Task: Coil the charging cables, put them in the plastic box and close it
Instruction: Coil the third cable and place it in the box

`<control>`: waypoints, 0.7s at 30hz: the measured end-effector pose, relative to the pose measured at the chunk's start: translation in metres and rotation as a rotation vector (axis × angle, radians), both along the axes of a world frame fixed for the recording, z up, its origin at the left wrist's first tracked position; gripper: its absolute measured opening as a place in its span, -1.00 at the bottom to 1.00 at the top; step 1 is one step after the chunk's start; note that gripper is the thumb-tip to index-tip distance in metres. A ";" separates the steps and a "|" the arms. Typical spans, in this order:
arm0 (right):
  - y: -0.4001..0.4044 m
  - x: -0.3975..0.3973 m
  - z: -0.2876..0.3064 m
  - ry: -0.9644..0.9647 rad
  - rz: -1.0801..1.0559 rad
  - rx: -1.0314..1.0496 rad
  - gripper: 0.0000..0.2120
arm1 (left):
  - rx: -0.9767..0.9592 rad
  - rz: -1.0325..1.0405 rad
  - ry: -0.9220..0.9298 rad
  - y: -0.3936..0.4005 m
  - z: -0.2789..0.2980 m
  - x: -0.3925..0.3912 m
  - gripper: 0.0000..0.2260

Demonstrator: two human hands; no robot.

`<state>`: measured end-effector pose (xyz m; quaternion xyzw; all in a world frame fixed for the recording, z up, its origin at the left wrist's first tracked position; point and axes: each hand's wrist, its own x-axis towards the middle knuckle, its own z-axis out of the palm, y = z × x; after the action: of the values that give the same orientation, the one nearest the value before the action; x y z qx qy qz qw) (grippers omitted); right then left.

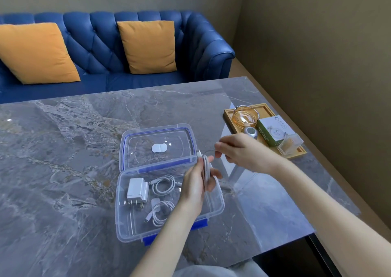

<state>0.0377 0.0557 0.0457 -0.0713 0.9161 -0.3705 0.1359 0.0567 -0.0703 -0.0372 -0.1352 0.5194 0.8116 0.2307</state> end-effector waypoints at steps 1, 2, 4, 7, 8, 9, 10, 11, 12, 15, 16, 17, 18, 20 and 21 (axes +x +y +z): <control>-0.005 0.006 -0.001 -0.001 0.025 -0.011 -0.70 | 0.043 0.028 -0.023 0.000 0.001 -0.004 -0.69; -0.010 0.013 -0.005 -0.006 0.060 -0.012 -0.71 | 0.088 0.049 -0.052 0.000 0.002 -0.009 -0.68; -0.019 0.026 -0.017 -0.006 0.141 0.026 -0.73 | 0.179 0.058 -0.122 -0.003 0.007 -0.019 -0.65; -0.023 0.039 -0.035 -0.014 0.220 0.071 -0.75 | 0.355 0.076 -0.180 -0.009 0.014 -0.029 -0.64; -0.022 0.041 -0.039 -0.050 0.236 0.061 -0.74 | 0.411 0.078 -0.177 -0.011 0.017 -0.032 -0.64; -0.021 0.042 -0.041 -0.099 0.244 0.051 -0.74 | 0.451 0.069 -0.161 -0.014 0.020 -0.033 -0.63; -0.018 0.042 -0.044 -0.152 0.241 0.032 -0.72 | 0.478 0.045 -0.135 -0.017 0.023 -0.034 -0.62; -0.015 0.041 -0.046 -0.203 0.225 -0.003 -0.70 | 0.494 0.015 -0.105 -0.020 0.025 -0.033 -0.61; -0.011 0.041 -0.048 -0.246 0.203 -0.037 -0.66 | 0.505 -0.019 -0.076 -0.023 0.028 -0.032 -0.60; 0.001 0.034 -0.056 -0.285 0.152 -0.028 -0.53 | 0.496 -0.133 0.001 -0.027 0.036 -0.025 -0.59; 0.004 0.030 -0.058 -0.288 0.136 -0.012 -0.50 | 0.470 -0.176 0.029 -0.029 0.039 -0.022 -0.59; 0.008 0.026 -0.060 -0.276 0.123 0.015 -0.47 | 0.425 -0.219 0.065 -0.030 0.041 -0.019 -0.60; 0.012 0.020 -0.060 -0.249 0.115 0.052 -0.45 | 0.363 -0.263 0.107 -0.031 0.042 -0.015 -0.60; 0.019 0.010 -0.058 -0.185 0.091 0.102 -0.47 | 0.215 -0.346 0.195 -0.033 0.042 -0.008 -0.60; 0.022 0.006 -0.054 -0.161 0.068 0.093 -0.51 | 0.149 -0.376 0.231 -0.033 0.041 -0.005 -0.61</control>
<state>0.0434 0.0780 -0.0087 -0.0661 0.9154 -0.3271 0.2250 0.0515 -0.1036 0.0038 0.0754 0.4971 0.8005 0.3263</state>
